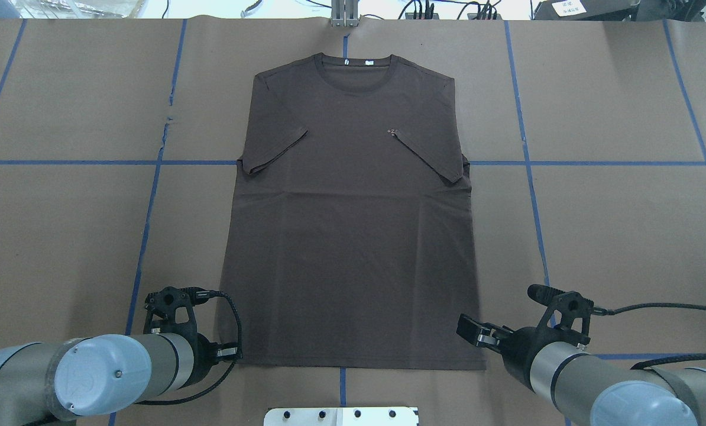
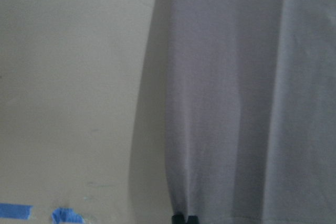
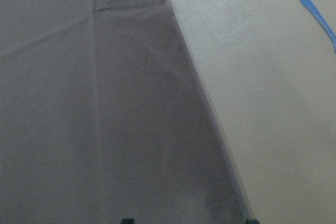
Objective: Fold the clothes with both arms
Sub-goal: 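Lower both grippers and grasp the two hem corners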
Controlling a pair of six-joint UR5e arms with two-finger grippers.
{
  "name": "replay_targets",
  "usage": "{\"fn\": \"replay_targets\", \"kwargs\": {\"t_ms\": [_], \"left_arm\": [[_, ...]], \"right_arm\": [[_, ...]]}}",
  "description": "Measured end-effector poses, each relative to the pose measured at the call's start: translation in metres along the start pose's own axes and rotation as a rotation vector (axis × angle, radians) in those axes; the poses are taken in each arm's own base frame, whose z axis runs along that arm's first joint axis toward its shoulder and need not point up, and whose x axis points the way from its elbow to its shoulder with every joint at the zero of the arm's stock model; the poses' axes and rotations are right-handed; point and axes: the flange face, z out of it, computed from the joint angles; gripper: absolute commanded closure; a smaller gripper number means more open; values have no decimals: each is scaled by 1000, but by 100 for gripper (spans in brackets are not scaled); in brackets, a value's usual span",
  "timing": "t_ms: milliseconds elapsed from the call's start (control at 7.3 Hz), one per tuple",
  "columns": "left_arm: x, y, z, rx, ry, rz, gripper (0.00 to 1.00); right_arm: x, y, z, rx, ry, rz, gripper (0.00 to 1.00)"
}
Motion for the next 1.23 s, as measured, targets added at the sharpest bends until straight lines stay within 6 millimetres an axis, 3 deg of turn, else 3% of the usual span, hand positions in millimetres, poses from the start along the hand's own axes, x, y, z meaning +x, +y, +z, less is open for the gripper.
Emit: {"fn": "replay_targets", "kwargs": {"t_ms": [411,1232], "left_arm": [[4,3,-3,-6,7,-5,100],[6,8,-4,-17,13,-28,100]], "right_arm": [[1,27,12,52,101,32,32],[18,47,39,100,143,-9,34]]}}
